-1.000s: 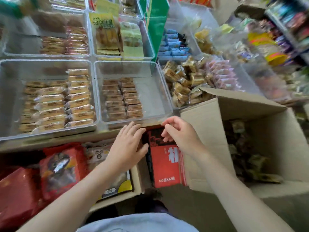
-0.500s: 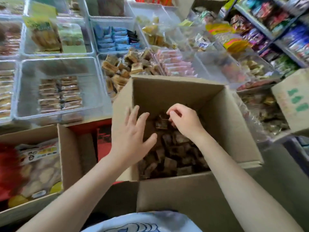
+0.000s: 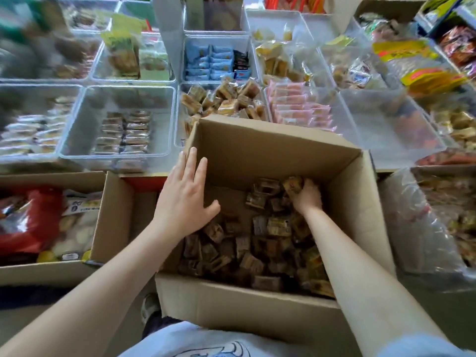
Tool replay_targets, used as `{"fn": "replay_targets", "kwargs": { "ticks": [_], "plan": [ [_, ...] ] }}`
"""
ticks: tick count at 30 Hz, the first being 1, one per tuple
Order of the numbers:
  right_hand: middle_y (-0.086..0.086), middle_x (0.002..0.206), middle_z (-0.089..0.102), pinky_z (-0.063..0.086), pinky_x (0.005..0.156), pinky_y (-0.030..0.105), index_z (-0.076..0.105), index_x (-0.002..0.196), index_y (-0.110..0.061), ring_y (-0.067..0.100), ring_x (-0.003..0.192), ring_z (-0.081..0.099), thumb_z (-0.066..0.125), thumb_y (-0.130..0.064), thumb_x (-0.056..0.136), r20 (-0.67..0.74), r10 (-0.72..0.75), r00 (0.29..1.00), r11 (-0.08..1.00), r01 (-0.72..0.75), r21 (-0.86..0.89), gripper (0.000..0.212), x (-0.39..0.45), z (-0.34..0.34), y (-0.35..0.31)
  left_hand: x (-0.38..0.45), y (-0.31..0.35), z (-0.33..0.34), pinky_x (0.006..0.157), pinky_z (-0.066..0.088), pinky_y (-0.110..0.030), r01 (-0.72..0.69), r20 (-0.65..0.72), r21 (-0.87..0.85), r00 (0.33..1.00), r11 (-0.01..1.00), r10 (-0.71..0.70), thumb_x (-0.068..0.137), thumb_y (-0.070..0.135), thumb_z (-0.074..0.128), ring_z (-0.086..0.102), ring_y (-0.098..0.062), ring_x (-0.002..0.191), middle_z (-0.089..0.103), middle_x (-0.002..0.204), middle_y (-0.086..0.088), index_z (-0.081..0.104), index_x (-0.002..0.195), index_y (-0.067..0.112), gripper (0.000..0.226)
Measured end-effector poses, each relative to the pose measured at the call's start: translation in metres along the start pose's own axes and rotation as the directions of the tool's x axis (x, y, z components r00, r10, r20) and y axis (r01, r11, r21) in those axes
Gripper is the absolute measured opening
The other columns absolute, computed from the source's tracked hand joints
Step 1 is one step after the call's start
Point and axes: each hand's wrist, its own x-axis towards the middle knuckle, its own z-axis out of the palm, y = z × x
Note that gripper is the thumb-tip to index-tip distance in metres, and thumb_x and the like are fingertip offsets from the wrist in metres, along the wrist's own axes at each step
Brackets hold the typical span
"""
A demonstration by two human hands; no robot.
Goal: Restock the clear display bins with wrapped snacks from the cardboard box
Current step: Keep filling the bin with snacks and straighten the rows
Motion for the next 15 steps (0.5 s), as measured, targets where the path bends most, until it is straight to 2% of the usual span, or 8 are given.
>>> {"fn": "replay_targets", "kwargs": {
  "ticks": [3,5,7,9,11,13,15],
  "plan": [
    [0.015,0.133,0.056,0.046,0.101,0.046,0.058,0.125,-0.012,0.035,0.119,0.054,0.058,-0.039,0.097,0.067,-0.003,0.998,1.000,0.003,-0.010,0.039,-0.003,0.004,-0.003,-0.001,0.001,-0.003,0.124,0.001,-0.037,0.014,-0.002,-0.028,1.000,1.000,-0.015,0.092,0.057,0.054,-0.009,-0.027,0.155,-0.007,0.168,-0.012,0.008,0.162,0.014,0.094],
    [0.008,0.117,0.067,0.052,0.090,0.039,0.063,0.119,-0.012,0.027,0.104,0.062,0.061,-0.033,0.097,0.221,-0.092,0.971,0.986,0.058,0.157,0.030,-0.017,-0.002,-0.015,-0.002,0.003,-0.004,0.122,-0.003,-0.033,0.017,-0.009,-0.068,1.000,0.998,-0.017,0.092,0.056,0.055,-0.011,-0.023,0.155,-0.008,0.169,-0.010,0.008,0.162,0.015,0.093],
    [0.004,0.110,0.071,0.053,0.089,0.037,0.063,0.120,-0.012,0.023,0.103,0.066,0.064,-0.022,0.096,0.421,-0.254,0.871,0.897,0.049,0.439,0.026,-0.039,-0.009,-0.030,-0.004,0.003,-0.005,0.120,-0.005,-0.030,0.026,-0.012,-0.157,1.000,0.987,-0.028,0.094,0.054,0.055,-0.013,-0.017,0.154,-0.007,0.169,-0.005,0.010,0.162,0.017,0.090],
    [0.006,0.109,0.073,0.053,0.088,0.036,0.061,0.121,-0.015,0.022,0.102,0.067,0.060,-0.012,0.096,0.543,-0.440,0.715,0.714,-0.088,0.695,0.025,-0.061,-0.014,-0.046,-0.006,0.001,-0.004,0.122,-0.002,-0.029,0.031,-0.028,-0.260,0.999,0.965,-0.039,0.094,0.054,0.055,-0.013,-0.011,0.154,-0.006,0.169,0.001,0.013,0.162,0.019,0.087],
    [0.007,0.111,0.072,0.054,0.088,0.035,0.059,0.123,-0.016,0.021,0.100,0.068,0.057,-0.009,0.095,0.565,-0.571,0.595,0.579,-0.195,0.792,0.028,-0.078,-0.018,-0.060,-0.008,-0.002,-0.002,0.122,0.001,-0.028,0.036,-0.038,-0.365,0.998,0.930,-0.053,0.095,0.054,0.054,-0.011,-0.005,0.153,-0.002,0.169,0.006,0.019,0.161,0.022,0.081],
    [0.010,0.118,0.070,0.055,0.090,0.035,0.056,0.128,-0.014,0.023,0.106,0.067,0.060,-0.011,0.093,0.545,-0.642,0.539,0.539,-0.188,0.821,0.035,-0.090,-0.021,-0.075,-0.010,-0.004,-0.004,0.122,0.004,-0.026,0.046,-0.019,-0.515,0.998,0.856,-0.065,0.095,0.054,0.057,-0.004,-0.001,0.153,0.005,0.168,0.010,0.034,0.155,0.027,0.070],
    [0.013,0.123,0.068,0.056,0.090,0.034,0.055,0.131,-0.012,0.027,0.112,0.066,0.064,-0.011,0.091,0.514,-0.693,0.506,0.504,-0.169,0.847,0.041,-0.101,-0.025,-0.089,-0.012,-0.008,-0.010,0.121,0.012,-0.028,0.056,-0.014,-0.692,0.996,0.720,-0.091,0.087,0.061,0.062,0.008,0.001,0.152,0.017,0.166,0.014,0.053,0.135,0.039,0.053]
  ]
}}
